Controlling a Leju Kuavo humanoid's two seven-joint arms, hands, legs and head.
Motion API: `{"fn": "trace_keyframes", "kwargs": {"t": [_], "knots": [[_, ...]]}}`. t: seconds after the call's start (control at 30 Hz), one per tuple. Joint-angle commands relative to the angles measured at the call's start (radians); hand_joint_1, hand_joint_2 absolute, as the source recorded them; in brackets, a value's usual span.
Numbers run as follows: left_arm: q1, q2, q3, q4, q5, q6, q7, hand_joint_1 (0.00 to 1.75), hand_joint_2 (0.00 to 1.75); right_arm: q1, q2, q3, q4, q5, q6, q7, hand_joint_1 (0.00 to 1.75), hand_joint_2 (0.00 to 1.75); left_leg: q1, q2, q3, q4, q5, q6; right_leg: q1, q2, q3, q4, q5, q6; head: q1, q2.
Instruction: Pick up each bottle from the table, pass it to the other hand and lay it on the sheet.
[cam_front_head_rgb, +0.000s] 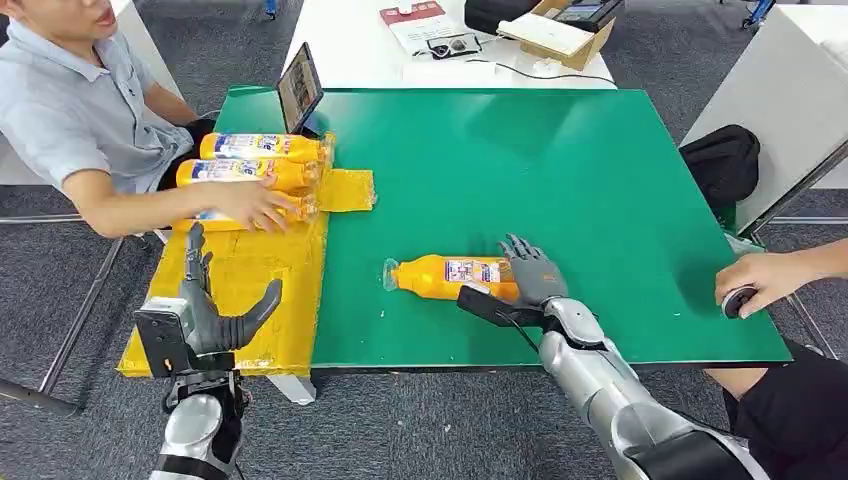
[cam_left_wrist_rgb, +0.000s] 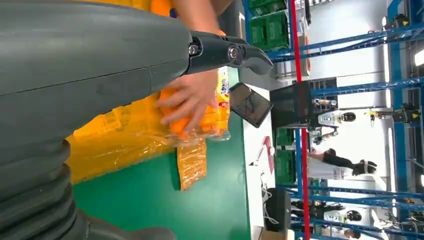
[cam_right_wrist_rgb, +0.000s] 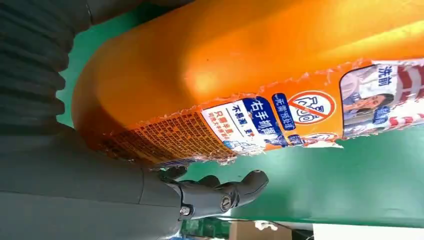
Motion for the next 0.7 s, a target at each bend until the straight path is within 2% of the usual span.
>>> {"fn": "trace_keyframes", "kwargs": {"t": [0.03, 0.07, 0.17, 0.53, 0.7], "knots": [[-0.047, 0.026, -0.027, 0.081, 0.001, -0.008, 0.004, 0.0, 1.75, -0.015, 0.016, -0.027, 0.097, -0.032, 0.039, -0.053, 1.59, 1.75, 0.001, -0.001, 0.003, -0.001, 0.0, -0.001, 0.001, 0.0, 0.003, -0.001, -0.001, -0.002, 0.0, 0.0], [-0.053, 0.026, -0.029, 0.089, 0.001, -0.011, 0.003, 0.0, 1.75, -0.013, 0.015, -0.027, 0.097, -0.041, 0.047, -0.076, 1.75, 1.75, 0.002, -0.001, 0.004, -0.001, -0.001, -0.002, 0.002, -0.001, 0.005, -0.001, -0.001, -0.003, 0.0, 0.0], [-0.062, 0.022, -0.036, 0.103, 0.001, -0.014, 0.003, 0.0, 1.75, -0.003, 0.018, -0.035, 0.095, -0.069, 0.055, -0.115, 1.75, 1.75, 0.002, -0.001, 0.005, 0.0, 0.0, -0.002, 0.002, -0.001, 0.005, -0.001, -0.001, -0.003, 0.0, 0.0], [-0.057, 0.023, -0.039, 0.1, 0.001, -0.018, 0.002, 0.0, 1.75, 0.0, 0.018, -0.021, 0.1, -0.061, 0.07, -0.107, 1.75, 1.75, 0.002, -0.001, 0.006, -0.001, -0.001, -0.002, 0.002, -0.001, 0.007, -0.002, -0.001, -0.003, 0.0, 0.0], [-0.01, 0.044, -0.041, 0.048, 0.011, -0.074, 0.018, 0.0, 1.75, 0.047, 0.045, -0.036, 0.068, -0.101, 0.08, -0.082, 1.75, 1.75, 0.002, 0.0, 0.007, -0.002, -0.001, -0.002, 0.002, 0.0, 0.007, -0.002, -0.001, -0.003, 0.0, 0.0]]}}
